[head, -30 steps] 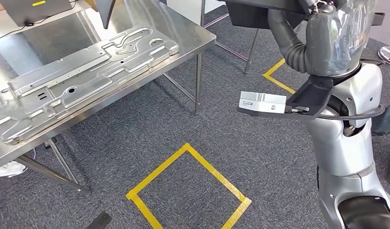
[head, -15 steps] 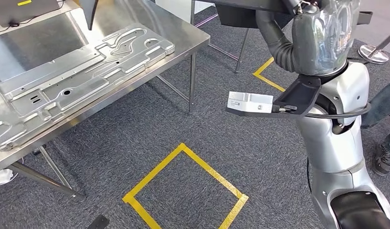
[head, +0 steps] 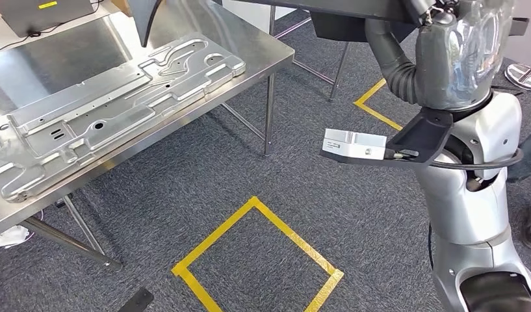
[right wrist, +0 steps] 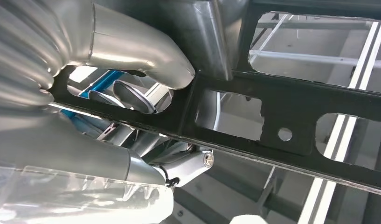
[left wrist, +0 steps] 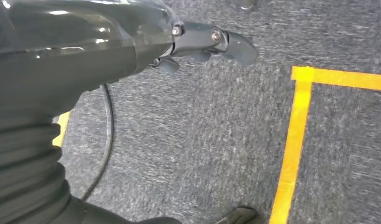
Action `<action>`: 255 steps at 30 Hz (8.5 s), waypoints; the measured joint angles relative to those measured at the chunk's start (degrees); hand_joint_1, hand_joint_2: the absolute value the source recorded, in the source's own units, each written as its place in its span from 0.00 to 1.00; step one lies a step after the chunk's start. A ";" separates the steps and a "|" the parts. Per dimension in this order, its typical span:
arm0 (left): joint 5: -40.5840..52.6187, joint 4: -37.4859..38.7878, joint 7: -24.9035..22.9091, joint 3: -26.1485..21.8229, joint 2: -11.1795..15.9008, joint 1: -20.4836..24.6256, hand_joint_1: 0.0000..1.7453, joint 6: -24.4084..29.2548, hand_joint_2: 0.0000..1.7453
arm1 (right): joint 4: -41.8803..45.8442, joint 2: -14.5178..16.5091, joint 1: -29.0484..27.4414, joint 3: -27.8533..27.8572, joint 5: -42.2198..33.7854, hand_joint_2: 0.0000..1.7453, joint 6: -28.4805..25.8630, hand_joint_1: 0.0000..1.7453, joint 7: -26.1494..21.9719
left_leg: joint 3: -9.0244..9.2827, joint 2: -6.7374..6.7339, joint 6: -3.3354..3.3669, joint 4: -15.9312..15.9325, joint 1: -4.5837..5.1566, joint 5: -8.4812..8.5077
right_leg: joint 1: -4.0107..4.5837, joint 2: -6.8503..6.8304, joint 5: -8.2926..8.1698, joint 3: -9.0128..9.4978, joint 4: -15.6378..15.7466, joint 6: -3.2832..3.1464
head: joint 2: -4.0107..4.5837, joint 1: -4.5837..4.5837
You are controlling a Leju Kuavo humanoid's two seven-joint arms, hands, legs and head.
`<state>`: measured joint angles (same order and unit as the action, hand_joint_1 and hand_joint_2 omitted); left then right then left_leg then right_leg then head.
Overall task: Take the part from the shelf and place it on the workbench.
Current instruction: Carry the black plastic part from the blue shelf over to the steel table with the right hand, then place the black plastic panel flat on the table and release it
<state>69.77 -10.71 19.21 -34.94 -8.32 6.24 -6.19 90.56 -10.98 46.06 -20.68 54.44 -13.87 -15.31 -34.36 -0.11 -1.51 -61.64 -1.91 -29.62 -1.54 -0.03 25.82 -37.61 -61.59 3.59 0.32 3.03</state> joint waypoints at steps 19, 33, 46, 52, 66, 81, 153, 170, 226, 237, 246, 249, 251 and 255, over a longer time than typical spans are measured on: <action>0.17 0.02 0.01 0.45 -0.10 -0.06 0.00 0.20 1.00 | 0.16 0.28 -0.33 -0.01 0.63 1.00 -0.15 1.00 0.05 | -2.56 0.33 0.24 -0.36 0.72 2.24 | 0.32 0.78 3.11 4.02 1.19 -0.86 | 0.01 -2.20; 0.19 0.03 0.03 0.56 -0.14 -0.04 0.00 0.26 1.00 | 0.16 0.31 -0.02 0.02 0.78 1.00 -0.27 1.00 0.08 | 1.47 0.50 0.42 0.38 0.75 -0.62 | 1.69 0.36 -1.01 -0.74 1.61 -2.15 | 0.01 -0.62; 0.19 0.09 -0.08 0.91 -0.13 -0.04 0.00 0.25 1.00 | 0.24 0.70 -0.09 -0.16 1.01 1.00 -0.29 1.00 0.06 | -3.77 0.57 -0.54 -0.84 0.40 3.57 | 0.82 0.81 2.83 4.77 2.03 -2.38 | 0.01 -2.21; 0.19 0.05 -0.13 0.92 -0.13 -0.21 0.00 0.26 1.00 | 0.28 0.73 -0.17 0.04 1.12 1.00 -0.49 1.00 0.08 | -2.48 0.70 1.32 0.04 0.53 2.84 | 0.77 0.65 4.06 2.10 -2.93 -1.42 | 0.01 -1.62; 0.19 0.07 -0.09 1.03 -0.35 -0.18 0.00 0.01 1.00 | 0.29 0.77 -0.01 0.14 1.19 1.00 -0.63 1.00 0.11 | 2.49 0.70 0.38 -0.73 1.09 -1.06 | 2.07 0.44 -2.48 -0.01 3.11 -3.73 | 0.01 -0.52; 0.19 0.08 -0.21 1.39 -0.35 -0.27 0.00 -0.02 1.00 | 0.30 0.97 -0.25 0.09 1.64 1.00 -0.62 1.00 0.12 | -3.05 0.50 1.16 0.23 0.54 3.76 | 1.25 0.60 3.08 5.52 1.88 -1.74 | 0.01 -1.95; -0.54 0.02 0.19 1.41 -0.17 0.25 0.00 -0.17 1.00 | 0.29 1.70 0.11 -0.17 5.14 1.00 0.11 1.00 2.38 | -1.69 2.53 1.22 0.89 0.22 2.75 | 0.85 2.30 -1.21 -0.08 0.69 -1.79 | 0.01 0.09; 7.39 0.08 -22.22 4.84 -0.08 -0.18 0.00 -3.30 1.00 | -0.32 5.94 2.57 -1.54 5.98 1.00 0.89 1.00 2.65 | -2.00 -2.98 0.65 0.89 1.63 3.07 | 2.06 -3.47 0.94 3.27 2.45 -3.04 | 0.01 -1.72; 8.92 0.25 -33.04 8.66 -1.85 -3.92 0.00 -14.12 1.00 | -3.12 9.97 2.23 -2.39 9.41 1.00 3.38 1.00 2.30 | -8.86 0.50 -0.82 -12.95 0.72 -1.30 | 0.62 -1.66 2.61 4.61 2.33 -3.14 | 0.01 -2.09; 9.72 0.26 -29.21 8.13 -0.76 -4.03 0.00 -13.35 1.00 | -9.96 9.05 2.51 -1.95 6.94 1.00 3.26 1.00 1.51 | -2.21 -0.04 -0.39 0.23 0.64 2.63 | 1.11 -2.29 2.57 4.89 2.66 -2.80 | 0.01 -1.59; 11.87 0.26 -23.18 8.41 -0.71 -3.96 0.00 -11.28 1.00 | -30.93 9.13 5.99 3.13 4.15 1.00 -0.43 1.00 1.87 | -2.36 -0.10 0.24 0.15 0.88 2.83 | 1.01 -2.31 2.12 4.79 2.97 -1.34 | 0.01 -1.46; 12.46 0.30 -18.50 8.70 -0.77 -4.05 0.00 -10.13 1.00 | -40.32 9.11 8.06 6.52 3.81 1.00 -1.13 1.00 2.37 | -2.36 -0.12 0.35 0.17 0.85 2.92 | 1.05 -2.33 2.08 4.71 2.91 -1.24 | 0.01 -1.47; 12.73 0.35 -15.81 9.03 -0.92 -4.03 0.00 -9.45 1.00 | -45.80 9.08 9.11 8.42 3.92 1.00 -1.35 1.00 2.95 | -2.36 -0.16 0.38 0.20 0.83 2.96 | 1.08 -2.32 2.05 4.65 2.85 -1.21 | 0.01 -1.47; 13.43 0.45 -12.15 9.91 -1.42 -4.01 0.00 -8.57 1.00 | -53.94 9.14 10.14 10.76 4.48 1.00 -1.69 1.00 4.77 | -2.36 -0.16 0.38 0.27 0.81 3.00 | 1.10 -2.32 2.06 4.58 2.76 -1.20 | 0.01 -1.47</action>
<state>83.20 -10.26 7.07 -25.04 -9.73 2.24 -14.76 36.62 -1.84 56.20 -9.92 58.92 -15.57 -10.54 -36.72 -0.27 -1.13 -61.37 -1.10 -26.62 -0.43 -2.35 27.88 -33.04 -58.83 2.39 0.32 1.56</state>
